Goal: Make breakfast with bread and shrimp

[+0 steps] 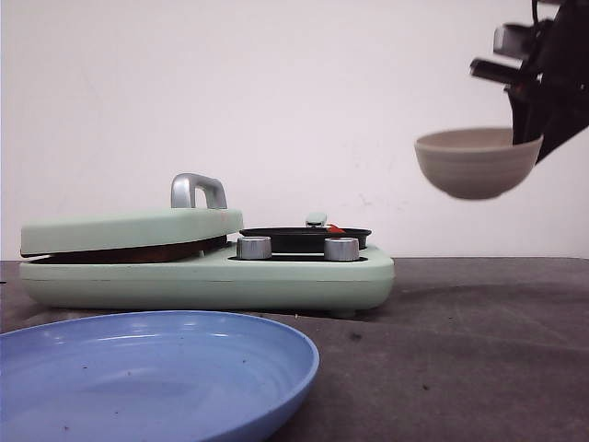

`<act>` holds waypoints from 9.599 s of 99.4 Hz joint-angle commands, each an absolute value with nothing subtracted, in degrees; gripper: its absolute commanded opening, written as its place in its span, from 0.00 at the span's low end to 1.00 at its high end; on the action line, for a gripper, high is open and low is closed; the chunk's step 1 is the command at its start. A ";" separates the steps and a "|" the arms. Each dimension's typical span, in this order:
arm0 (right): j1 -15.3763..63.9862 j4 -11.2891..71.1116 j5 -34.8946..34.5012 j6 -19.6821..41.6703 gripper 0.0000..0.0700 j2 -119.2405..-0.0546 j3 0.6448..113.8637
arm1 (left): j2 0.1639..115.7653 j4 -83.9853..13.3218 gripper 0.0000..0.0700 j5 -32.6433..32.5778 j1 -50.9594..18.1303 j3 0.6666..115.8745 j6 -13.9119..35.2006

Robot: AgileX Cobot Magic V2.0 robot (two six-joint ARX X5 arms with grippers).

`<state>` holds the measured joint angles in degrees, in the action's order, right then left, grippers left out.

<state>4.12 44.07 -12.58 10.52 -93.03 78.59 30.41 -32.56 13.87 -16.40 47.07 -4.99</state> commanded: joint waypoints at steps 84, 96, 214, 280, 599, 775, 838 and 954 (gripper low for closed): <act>4.36 42.89 -13.37 10.26 0.00 -107.15 77.45 | 30.68 -31.77 0.56 13.96 -16.56 47.37 -4.93; 4.36 43.11 -12.10 10.02 0.00 -107.15 77.45 | 30.68 -31.77 0.56 13.96 -16.56 47.37 -4.93; 3.81 41.32 -11.86 5.34 0.42 -97.56 77.71 | 30.68 -31.79 0.56 13.96 -16.56 47.37 -4.93; 4.12 34.79 -26.22 4.49 0.14 -72.25 77.71 | 30.68 -31.77 0.53 13.96 -16.56 47.37 -4.91; 30.30 -10.83 -11.57 9.87 0.00 -21.52 5.56 | 0.16 -6.07 0.00 -6.85 -8.01 11.38 5.32; 16.10 5.98 -0.80 -6.94 0.00 -5.17 5.19 | 0.27 -10.72 0.00 1.48 -2.63 0.80 6.92; 7.66 10.81 -0.73 -3.01 0.00 -0.21 0.67 | 0.27 -10.74 0.00 1.48 -2.63 0.82 6.92; 7.68 8.71 -1.28 -3.05 0.00 -0.21 0.69 | 0.27 -10.74 0.00 1.48 -2.63 0.82 6.92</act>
